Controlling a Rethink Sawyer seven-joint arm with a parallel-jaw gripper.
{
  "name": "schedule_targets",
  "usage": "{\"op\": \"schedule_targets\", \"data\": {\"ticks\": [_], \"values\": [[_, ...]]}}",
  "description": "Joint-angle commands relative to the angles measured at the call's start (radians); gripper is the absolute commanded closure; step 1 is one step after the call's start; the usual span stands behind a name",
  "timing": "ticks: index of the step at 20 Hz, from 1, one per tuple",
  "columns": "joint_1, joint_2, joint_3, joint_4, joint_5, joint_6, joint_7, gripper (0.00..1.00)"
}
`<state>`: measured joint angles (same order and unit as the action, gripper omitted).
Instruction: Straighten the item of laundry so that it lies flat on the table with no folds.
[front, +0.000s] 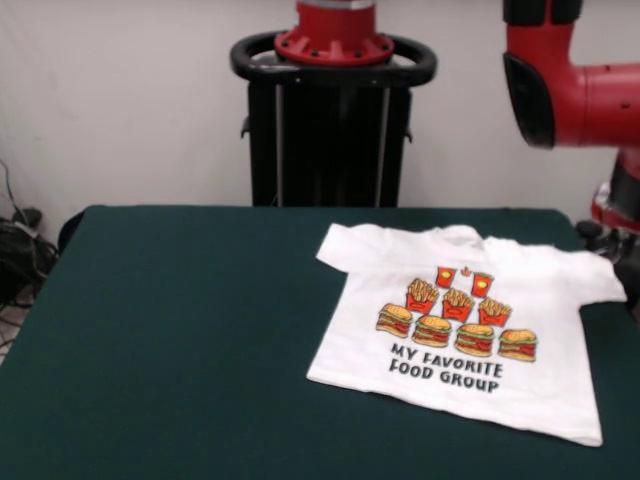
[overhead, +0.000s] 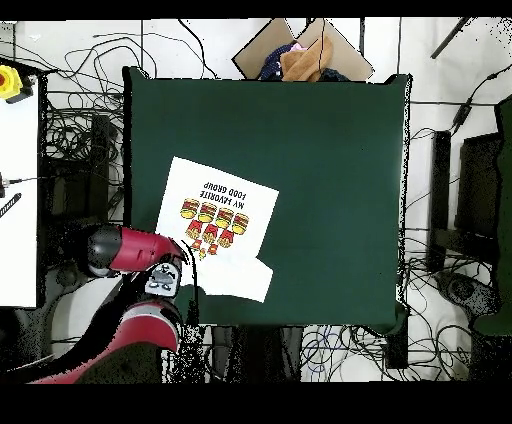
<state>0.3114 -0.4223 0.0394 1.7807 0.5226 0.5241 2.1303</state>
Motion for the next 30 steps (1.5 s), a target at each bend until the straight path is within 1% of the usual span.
{"op": "schedule_targets", "data": {"ticks": [1, 3, 6, 8, 10, 14, 18, 19, 22, 27, 30], "values": [[0.071, -0.081, -0.090, -0.081, -0.009, 0.233, 0.364, 1.00], [0.095, -0.084, -0.131, -0.109, -0.020, 0.266, 0.390, 1.00], [0.100, -0.096, -0.158, -0.124, -0.020, 0.291, 0.385, 1.00], [0.106, -0.104, -0.199, -0.135, -0.037, 0.301, 0.379, 1.00], [0.108, -0.111, -0.247, -0.130, -0.068, 0.279, 0.350, 1.00], [0.084, -0.116, -0.328, -0.120, -0.142, 0.207, 0.274, 1.00], [0.042, -0.096, -0.377, -0.133, -0.219, 0.159, 0.210, 1.00], [0.022, -0.096, -0.374, -0.128, -0.233, 0.134, 0.190, 1.00], [-0.027, -0.106, -0.371, -0.123, -0.275, 0.132, 0.145, 1.00], [-0.143, -0.154, -0.314, -0.077, -0.309, 0.105, 0.070, 1.00], [-0.209, -0.172, -0.291, -0.057, -0.355, 0.102, 0.022, 1.00]]}}
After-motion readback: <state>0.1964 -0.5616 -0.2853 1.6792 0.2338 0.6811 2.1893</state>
